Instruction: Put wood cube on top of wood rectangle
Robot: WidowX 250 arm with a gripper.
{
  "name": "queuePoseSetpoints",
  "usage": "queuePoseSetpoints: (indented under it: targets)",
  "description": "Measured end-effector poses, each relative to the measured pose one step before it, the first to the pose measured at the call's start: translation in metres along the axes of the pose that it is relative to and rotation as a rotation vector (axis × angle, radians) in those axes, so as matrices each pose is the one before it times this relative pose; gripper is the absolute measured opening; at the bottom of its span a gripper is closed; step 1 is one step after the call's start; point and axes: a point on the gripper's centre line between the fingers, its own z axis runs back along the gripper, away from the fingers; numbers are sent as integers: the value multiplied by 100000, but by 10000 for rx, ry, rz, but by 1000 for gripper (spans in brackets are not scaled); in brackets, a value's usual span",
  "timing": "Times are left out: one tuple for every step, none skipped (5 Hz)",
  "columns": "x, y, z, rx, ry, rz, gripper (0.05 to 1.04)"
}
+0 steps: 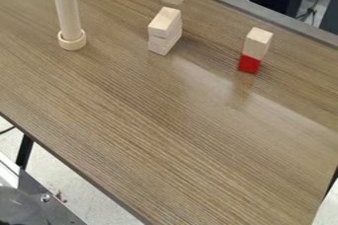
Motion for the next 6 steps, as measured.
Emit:
queuePoseSetpoints:
  targets:
    - [-173, 50, -644, 6, 154, -51, 557]
    - [105, 499, -33, 170, -49, 19, 557]
    - [50, 165, 28, 67, -48, 18, 557]
    - [-196, 67, -222, 48, 29, 6, 557]
    - [-527, -21, -407, -1, 153, -26, 557]
    - [-634, -1, -589, 53, 134, -75, 557]
